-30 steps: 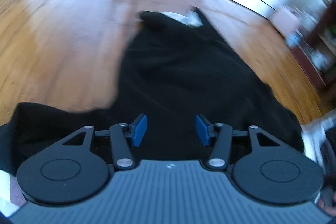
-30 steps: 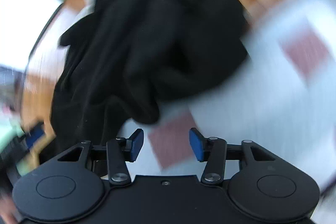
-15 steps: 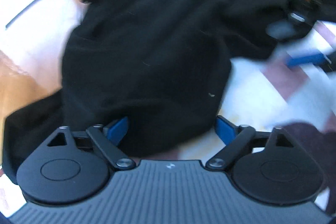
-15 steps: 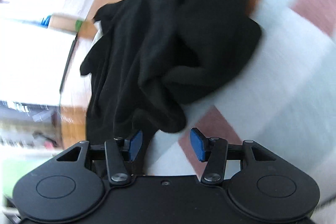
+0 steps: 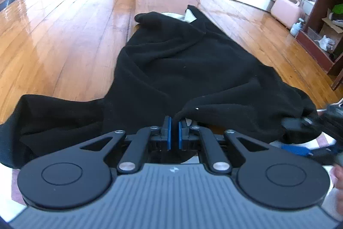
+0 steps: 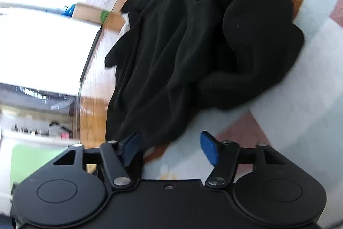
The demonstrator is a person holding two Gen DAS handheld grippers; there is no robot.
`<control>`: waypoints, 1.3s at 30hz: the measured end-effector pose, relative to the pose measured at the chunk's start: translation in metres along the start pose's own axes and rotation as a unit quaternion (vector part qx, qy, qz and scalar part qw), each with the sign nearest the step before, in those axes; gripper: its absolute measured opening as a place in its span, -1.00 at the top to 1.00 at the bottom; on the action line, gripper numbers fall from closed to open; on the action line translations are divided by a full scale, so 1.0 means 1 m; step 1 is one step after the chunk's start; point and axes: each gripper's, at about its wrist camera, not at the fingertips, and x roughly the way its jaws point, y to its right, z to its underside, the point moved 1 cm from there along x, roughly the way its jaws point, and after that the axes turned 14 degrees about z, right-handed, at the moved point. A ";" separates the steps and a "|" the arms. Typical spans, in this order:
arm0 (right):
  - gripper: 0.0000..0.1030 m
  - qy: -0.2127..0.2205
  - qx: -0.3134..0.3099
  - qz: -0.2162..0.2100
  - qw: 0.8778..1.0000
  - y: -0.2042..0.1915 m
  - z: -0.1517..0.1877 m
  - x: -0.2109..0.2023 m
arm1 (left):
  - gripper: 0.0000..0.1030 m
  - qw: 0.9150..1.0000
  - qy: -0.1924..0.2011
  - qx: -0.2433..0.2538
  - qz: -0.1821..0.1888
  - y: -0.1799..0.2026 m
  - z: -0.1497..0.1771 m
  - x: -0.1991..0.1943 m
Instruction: Fold clothes
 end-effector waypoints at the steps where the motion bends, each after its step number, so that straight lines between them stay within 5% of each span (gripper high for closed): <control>1: -0.23 0.008 -0.003 0.010 1.000 -0.002 -0.005 0.008 | 0.89 1.000 0.009 0.001 0.006 0.003 0.001 -0.002; 2: 0.91 0.024 -0.025 0.031 0.999 -0.006 -0.010 0.011 | 0.89 1.000 0.022 0.000 0.019 0.007 -0.002 -0.004; 5: 0.91 0.126 -0.088 0.027 0.988 -0.020 -0.020 -0.037 | 0.78 0.997 0.028 -0.026 0.071 0.008 -0.006 -0.019; 6: 0.91 0.152 -0.100 0.022 0.983 -0.024 -0.023 -0.059 | 0.62 0.996 -0.003 -0.037 0.082 0.008 0.000 -0.017; 8: 0.84 0.164 -0.119 0.063 0.977 -0.025 -0.027 -0.095 | -0.43 0.991 -0.064 -0.059 0.103 0.007 0.013 -0.013; 9: 0.78 0.164 -0.133 0.094 0.973 -0.021 -0.027 -0.102 | -0.43 0.987 -0.094 -0.069 0.111 0.006 0.019 -0.010; 11: 0.78 0.137 -0.147 0.161 0.966 -0.007 -0.029 -0.097 | -0.41 0.983 -0.138 -0.096 0.069 -0.002 0.029 0.005; 13: 0.78 0.106 -0.093 0.200 0.969 0.017 -0.035 -0.084 | -0.41 0.980 -0.147 -0.126 0.043 -0.012 0.031 0.011; 16: 0.77 0.093 -0.014 0.131 0.987 0.035 -0.050 -0.085 | -0.43 0.984 -0.090 -0.155 0.020 -0.028 0.019 -0.006; 19: 0.47 0.108 -0.013 0.120 0.987 0.027 -0.049 -0.091 | -0.48 0.983 -0.056 -0.157 -0.082 -0.058 0.005 -0.029; 21: 0.37 0.106 -0.037 0.091 0.989 0.018 -0.041 -0.098 | -0.49 0.969 -0.030 -0.181 -0.164 -0.089 -0.001 -0.049; 24: 0.10 0.106 -0.145 0.042 0.983 -0.031 -0.016 -0.094 | -0.49 0.942 0.002 -0.270 -0.200 -0.144 0.003 -0.078; 27: 0.00 0.133 -0.313 0.053 0.939 -0.088 0.030 -0.069 | -0.49 0.913 -0.009 -0.349 -0.210 -0.178 0.019 -0.090; 29: -0.01 0.134 -0.432 0.055 0.890 -0.116 0.067 -0.044 | -0.52 0.884 -0.009 -0.433 -0.175 -0.200 0.038 -0.093; 30: 0.00 0.127 -0.492 0.051 0.860 -0.126 0.085 -0.029 | -0.60 0.877 0.010 -0.457 -0.149 -0.204 0.046 -0.096; 32: 0.01 0.115 -0.576 0.052 0.807 -0.132 0.112 -0.006 | -0.61 0.878 0.024 -0.459 -0.134 -0.204 0.044 -0.101; 36: 0.00 0.093 -0.639 0.055 0.761 -0.141 0.135 0.026 | -0.61 0.893 0.007 -0.428 -0.140 -0.199 0.032 -0.084; 37: -0.08 0.092 -0.660 0.052 0.744 -0.144 0.144 0.033 | -0.80 0.898 -0.004 -0.418 -0.142 -0.198 0.028 -0.076; 39: -0.19 0.104 -0.692 0.068 0.711 -0.148 0.158 0.046 | -0.79 0.918 -0.028 -0.359 -0.168 -0.189 0.012 -0.057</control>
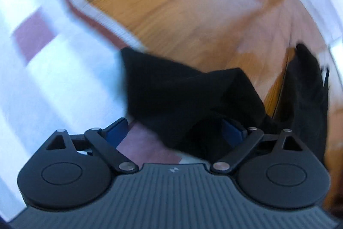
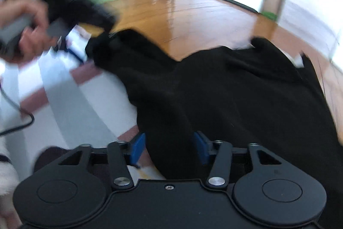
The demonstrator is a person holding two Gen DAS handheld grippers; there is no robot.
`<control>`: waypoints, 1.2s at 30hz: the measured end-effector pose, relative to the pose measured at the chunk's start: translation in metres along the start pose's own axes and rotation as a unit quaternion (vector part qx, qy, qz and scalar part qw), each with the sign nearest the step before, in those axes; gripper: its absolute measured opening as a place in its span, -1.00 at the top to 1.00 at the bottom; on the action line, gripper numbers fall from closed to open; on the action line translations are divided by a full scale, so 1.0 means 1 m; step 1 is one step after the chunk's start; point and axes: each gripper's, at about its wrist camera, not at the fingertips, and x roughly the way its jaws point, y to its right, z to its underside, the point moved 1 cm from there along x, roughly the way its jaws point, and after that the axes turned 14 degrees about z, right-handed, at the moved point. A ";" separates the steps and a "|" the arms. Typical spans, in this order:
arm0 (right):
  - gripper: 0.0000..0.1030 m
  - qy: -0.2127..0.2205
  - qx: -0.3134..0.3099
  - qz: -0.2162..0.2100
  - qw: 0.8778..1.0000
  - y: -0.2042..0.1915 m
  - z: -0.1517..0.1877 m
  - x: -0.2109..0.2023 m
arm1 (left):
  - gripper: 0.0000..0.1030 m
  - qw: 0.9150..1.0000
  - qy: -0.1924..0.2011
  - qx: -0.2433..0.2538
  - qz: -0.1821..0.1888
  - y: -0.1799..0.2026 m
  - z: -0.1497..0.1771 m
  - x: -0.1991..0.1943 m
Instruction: Fold clothes
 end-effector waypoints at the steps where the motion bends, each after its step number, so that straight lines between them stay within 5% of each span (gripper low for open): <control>1: -0.18 0.002 -0.011 0.011 1.000 -0.005 -0.001 0.005 | -0.34 0.998 0.004 0.041 -0.040 0.013 0.000 0.007; 2: -0.17 0.006 -0.016 0.018 1.000 -0.009 -0.001 0.008 | 0.17 0.995 0.016 0.074 -0.065 0.024 -0.001 0.010; 3: -0.07 0.014 -0.017 0.025 0.999 -0.011 -0.001 0.010 | 0.28 0.990 0.027 0.107 -0.087 0.035 -0.002 0.013; 4: 0.33 0.027 -0.012 0.034 0.999 -0.009 -0.002 0.013 | 0.56 0.988 0.040 0.127 -0.076 0.045 -0.005 0.011; 6: 0.94 0.030 0.025 0.055 0.998 0.005 -0.003 0.016 | 0.59 0.982 0.075 0.165 -0.051 0.063 -0.013 0.002; 9: 0.95 0.027 0.122 0.074 0.989 0.050 -0.001 0.012 | 0.47 0.970 0.135 0.200 -0.039 0.080 -0.033 -0.015; 11: 0.95 -0.001 0.193 0.093 0.977 0.086 0.009 0.019 | -0.21 0.973 0.154 0.172 -0.016 0.074 -0.043 -0.020; 12: 0.95 -0.021 0.232 0.098 0.967 0.103 0.016 0.025 | -0.26 0.976 0.158 0.153 0.003 0.068 -0.046 -0.020; 16: 0.93 -0.084 0.364 0.080 0.924 0.147 0.049 0.043 | -0.26 0.992 0.100 0.064 0.050 0.049 -0.048 0.003; 20: 0.93 -0.089 0.410 0.059 0.906 0.156 0.060 0.041 | -0.30 0.993 0.037 0.104 0.049 0.061 -0.036 0.011; 25: 0.94 -0.089 0.421 0.056 0.901 0.158 0.060 0.039 | -0.39 0.987 -0.033 0.154 0.011 0.065 -0.006 0.007; 28: 0.94 -0.089 0.420 0.058 0.901 0.156 0.056 0.045 | -0.39 0.979 -0.042 0.193 -0.043 0.070 0.007 0.008; 36: 0.93 -0.087 0.408 0.062 0.907 0.155 0.054 0.048 | -0.40 0.975 -0.064 0.214 -0.015 0.073 0.016 0.003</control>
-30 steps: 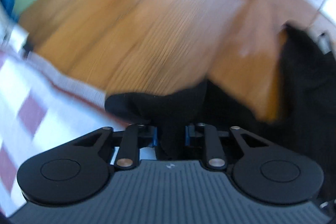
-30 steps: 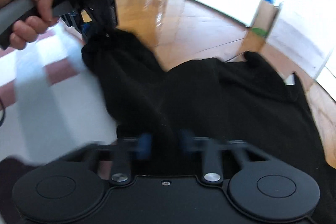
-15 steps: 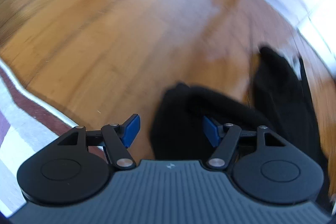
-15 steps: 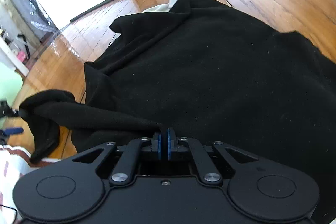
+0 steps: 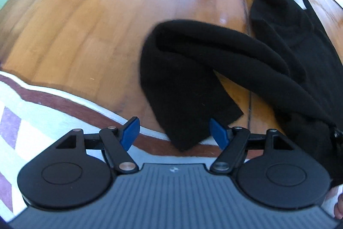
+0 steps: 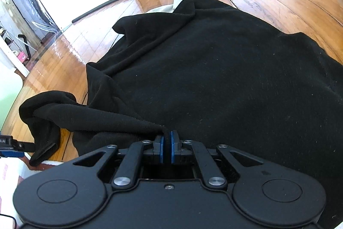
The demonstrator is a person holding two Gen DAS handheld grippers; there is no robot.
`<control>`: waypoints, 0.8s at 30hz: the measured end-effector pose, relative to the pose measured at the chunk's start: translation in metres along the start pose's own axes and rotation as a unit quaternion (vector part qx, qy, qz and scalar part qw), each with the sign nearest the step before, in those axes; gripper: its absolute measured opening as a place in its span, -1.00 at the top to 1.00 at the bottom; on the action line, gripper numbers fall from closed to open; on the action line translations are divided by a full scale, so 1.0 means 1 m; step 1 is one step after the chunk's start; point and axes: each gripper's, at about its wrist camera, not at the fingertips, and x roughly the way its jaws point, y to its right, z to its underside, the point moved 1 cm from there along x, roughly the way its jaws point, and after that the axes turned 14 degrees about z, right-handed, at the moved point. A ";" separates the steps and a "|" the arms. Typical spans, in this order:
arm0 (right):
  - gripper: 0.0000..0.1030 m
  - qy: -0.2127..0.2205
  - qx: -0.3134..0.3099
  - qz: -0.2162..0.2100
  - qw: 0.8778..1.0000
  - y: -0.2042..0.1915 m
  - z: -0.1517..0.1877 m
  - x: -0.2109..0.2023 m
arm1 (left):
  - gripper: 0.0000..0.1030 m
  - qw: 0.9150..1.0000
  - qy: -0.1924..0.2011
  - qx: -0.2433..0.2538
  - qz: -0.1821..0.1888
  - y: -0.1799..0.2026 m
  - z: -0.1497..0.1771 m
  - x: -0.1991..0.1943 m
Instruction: Fold clothes
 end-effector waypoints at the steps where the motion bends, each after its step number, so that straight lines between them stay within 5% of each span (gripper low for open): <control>1: 0.93 -0.001 0.004 -0.001 1.000 0.001 0.000 0.000 | -0.40 1.000 -0.006 0.002 0.006 0.002 0.001 0.002; 5: 0.91 -0.002 0.011 -0.005 1.000 0.003 0.000 0.000 | -0.66 1.000 0.002 0.005 0.013 0.008 0.003 0.017; 8: 0.89 -0.001 0.010 -0.006 1.000 0.002 0.002 -0.001 | -0.51 1.000 0.023 0.006 0.010 0.010 -0.004 0.025; 9: 0.89 -0.001 0.009 -0.006 1.000 0.002 0.002 -0.002 | -0.22 0.999 0.036 0.015 0.003 0.011 -0.005 0.025; 10: 0.89 -0.001 0.007 -0.006 1.000 0.003 0.003 -0.002 | 0.77 0.998 0.046 0.024 -0.020 0.014 -0.003 0.024; 11: 0.89 -0.001 0.006 -0.007 1.000 0.003 0.003 -0.003 | 0.96 0.997 0.056 0.031 -0.041 0.017 -0.001 0.021; 15: 0.87 -0.006 0.017 -0.013 1.000 0.006 0.005 -0.005 | 1.00 0.991 0.118 -0.005 -0.066 -0.003 0.005 -0.025; 16: 0.67 -0.008 0.028 -0.022 0.999 0.008 0.005 -0.007 | 1.00 0.988 0.135 -0.015 -0.072 -0.009 0.006 -0.037; 21: 0.75 0.015 0.012 -0.118 0.993 -0.002 0.008 -0.043 | 1.00 0.946 0.278 -0.151 -0.075 -0.102 0.011 -0.141; 23: 0.79 0.044 -0.046 -0.108 0.992 -0.018 0.015 -0.060 | 0.99 0.938 0.285 -0.190 -0.046 -0.128 0.024 -0.151; 24: 0.81 0.055 -0.069 -0.103 0.991 -0.025 0.017 -0.065 | 0.98 0.941 0.270 -0.202 -0.023 -0.134 0.027 -0.145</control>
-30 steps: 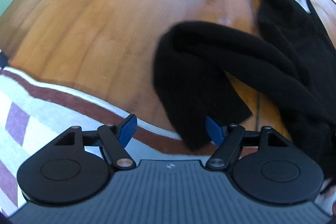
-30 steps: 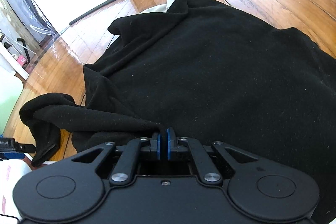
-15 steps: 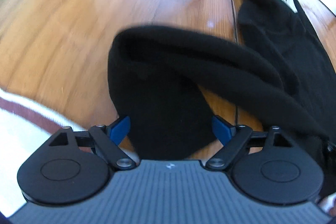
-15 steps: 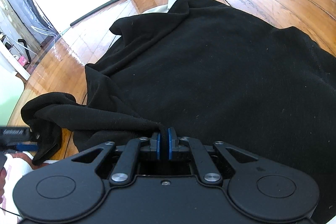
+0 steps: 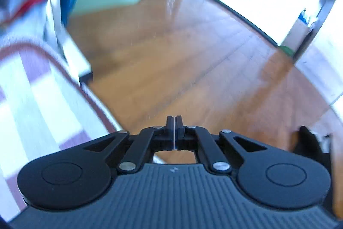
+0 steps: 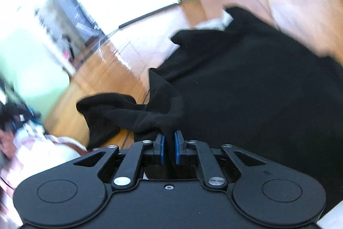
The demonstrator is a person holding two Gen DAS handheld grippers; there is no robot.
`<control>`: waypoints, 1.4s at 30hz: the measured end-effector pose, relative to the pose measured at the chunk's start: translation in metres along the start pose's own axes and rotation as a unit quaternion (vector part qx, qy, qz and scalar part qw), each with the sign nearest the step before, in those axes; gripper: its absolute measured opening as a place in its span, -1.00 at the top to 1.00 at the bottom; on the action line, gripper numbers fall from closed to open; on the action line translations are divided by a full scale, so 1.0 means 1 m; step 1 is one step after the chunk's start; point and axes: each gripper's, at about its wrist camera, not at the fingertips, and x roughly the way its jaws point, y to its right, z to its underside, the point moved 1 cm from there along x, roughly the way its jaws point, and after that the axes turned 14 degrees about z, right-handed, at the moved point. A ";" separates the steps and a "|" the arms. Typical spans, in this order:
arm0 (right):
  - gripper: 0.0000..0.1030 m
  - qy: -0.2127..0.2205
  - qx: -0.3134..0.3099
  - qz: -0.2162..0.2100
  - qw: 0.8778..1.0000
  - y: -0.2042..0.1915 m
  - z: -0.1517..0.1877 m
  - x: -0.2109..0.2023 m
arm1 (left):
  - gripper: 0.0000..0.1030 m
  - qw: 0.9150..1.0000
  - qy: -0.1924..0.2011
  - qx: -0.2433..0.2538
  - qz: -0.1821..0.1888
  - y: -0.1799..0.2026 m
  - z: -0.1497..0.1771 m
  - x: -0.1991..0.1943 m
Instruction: Fold clothes
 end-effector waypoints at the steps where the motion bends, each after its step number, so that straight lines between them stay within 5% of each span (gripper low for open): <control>1: 0.88 0.005 -0.011 0.006 1.000 -0.005 0.001 0.000 | 0.97 1.000 -0.021 -0.014 0.016 -0.006 0.004 0.003; 7: 0.90 0.025 0.016 0.039 0.999 -0.001 -0.003 0.012 | 0.94 0.985 -0.104 0.112 0.076 0.063 0.047 0.025; 12: 0.91 0.017 0.047 0.046 0.998 0.015 -0.003 0.016 | 0.79 0.943 -0.193 0.241 0.120 0.131 0.098 0.043; 15: 0.91 0.021 0.030 0.045 0.998 0.011 -0.003 0.016 | -0.19 0.920 -0.205 0.315 0.109 0.153 0.121 0.049; 16: 0.91 0.020 0.028 0.043 0.998 0.010 -0.004 0.017 | -0.48 0.919 -0.203 0.328 0.085 0.153 0.127 0.056; 18: 0.91 0.017 0.033 0.041 0.998 0.010 -0.004 0.018 | -0.48 0.919 -0.216 0.327 0.038 0.148 0.134 0.068; 22: 0.90 0.010 0.066 0.034 0.997 0.014 -0.004 0.023 | -0.60 0.920 -0.242 0.307 0.034 0.148 0.142 0.087; 25: 0.90 -0.001 0.064 0.024 0.998 0.010 -0.001 0.025 | -0.62 0.930 -0.211 0.300 0.029 0.151 0.144 0.095; 28: 0.90 -0.002 0.034 0.019 0.999 0.002 0.000 0.023 | 0.82 0.941 -0.172 0.292 -0.015 0.149 0.126 0.096; 30: 0.90 0.004 0.023 0.011 1.000 -0.001 -0.001 0.018 | 0.83 0.940 -0.121 0.311 -0.072 0.144 0.113 0.084; 31: 0.89 0.005 0.033 -0.003 0.999 0.001 -0.002 0.013 | 0.83 0.948 -0.091 0.294 -0.078 0.138 0.096 0.071; 34: 0.89 0.009 0.040 -0.056 0.998 0.003 -0.003 0.000 | 0.83 0.981 0.002 0.183 -0.070 0.099 0.035 0.019; 36: 0.89 0.009 0.006 -0.082 0.997 -0.007 -0.001 -0.005 | 0.83 0.990 0.062 0.095 -0.082 0.056 0.002 -0.016; 40: 0.90 -0.014 -0.081 -0.115 0.990 -0.039 0.009 0.000 | 0.82 0.974 0.140 -0.046 -0.170 -0.027 -0.022 -0.064; 42: 0.89 -0.026 -0.124 -0.109 0.986 -0.056 0.016 0.005 | 0.82 0.969 0.132 -0.103 -0.183 -0.061 -0.024 -0.073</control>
